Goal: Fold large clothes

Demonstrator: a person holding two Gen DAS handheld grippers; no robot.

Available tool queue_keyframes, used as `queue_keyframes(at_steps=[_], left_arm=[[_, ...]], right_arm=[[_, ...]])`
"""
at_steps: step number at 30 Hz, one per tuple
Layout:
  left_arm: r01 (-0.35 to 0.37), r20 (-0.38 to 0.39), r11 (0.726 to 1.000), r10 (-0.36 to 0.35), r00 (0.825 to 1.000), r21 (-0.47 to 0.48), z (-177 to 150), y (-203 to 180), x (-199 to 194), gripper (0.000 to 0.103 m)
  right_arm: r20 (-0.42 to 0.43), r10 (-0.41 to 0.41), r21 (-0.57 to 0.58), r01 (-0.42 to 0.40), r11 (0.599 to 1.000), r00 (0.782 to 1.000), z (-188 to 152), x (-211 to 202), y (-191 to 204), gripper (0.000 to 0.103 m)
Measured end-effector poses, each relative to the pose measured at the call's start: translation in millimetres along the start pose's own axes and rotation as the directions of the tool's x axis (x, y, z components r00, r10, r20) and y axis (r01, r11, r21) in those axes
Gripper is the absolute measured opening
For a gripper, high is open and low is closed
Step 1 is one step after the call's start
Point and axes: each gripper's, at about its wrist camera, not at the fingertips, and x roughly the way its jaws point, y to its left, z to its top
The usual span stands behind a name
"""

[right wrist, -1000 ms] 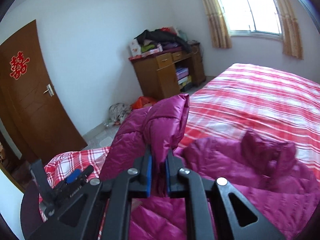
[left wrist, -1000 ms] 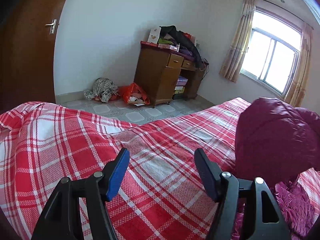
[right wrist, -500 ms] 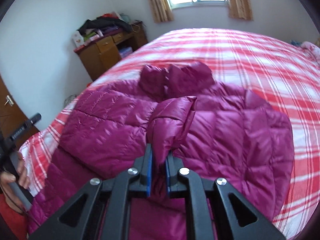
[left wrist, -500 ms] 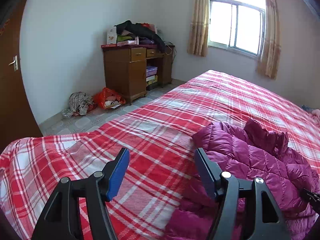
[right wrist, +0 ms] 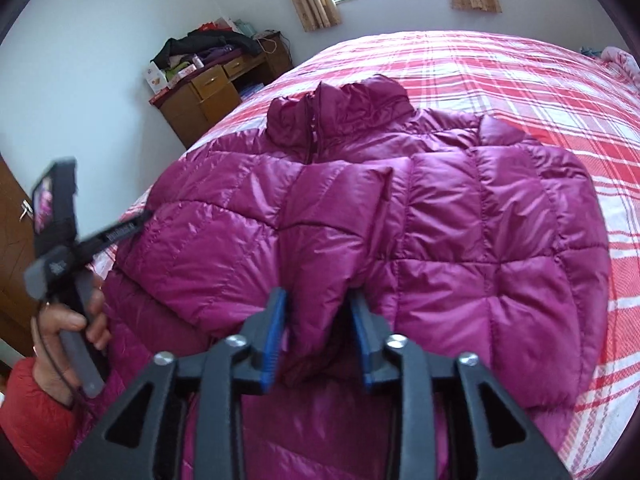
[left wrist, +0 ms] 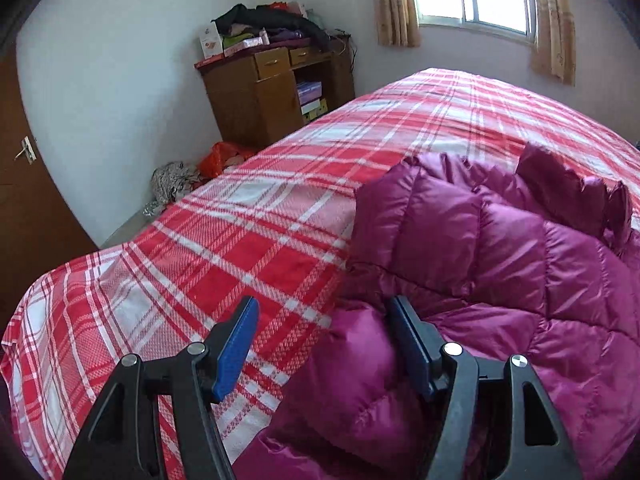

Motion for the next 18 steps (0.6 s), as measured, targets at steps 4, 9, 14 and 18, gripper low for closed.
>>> queue_keyframes(at_steps=[4,9,14,18], left_arm=[[0.026,-0.019,0.999,-0.027,0.999,-0.043,-5,10,3,0.072],[-0.006,-0.028,1.000,0.005,1.000,-0.026,-4,5,6,0.075],[0.007,-0.055,0.998,-0.011,0.998,-0.068,-5,13,13,0.084],[0.025,-0.082,0.992,-0.035,0.996,-0.121,-4,20,20,0.092]], right_arm=[[0.140,-0.061,0.013,0.060,0.998,0.988,6,-41,2,0.030],[0.129,-0.016,-0.111,0.030,0.993,0.991,28,-27,41,0.013],[-0.021,-0.044,-0.141,0.040,0.989,0.999,18,33,44,0.012],[-0.050,-0.022,-0.094,0.017,0.995,0.999,4,51,28,0.003]])
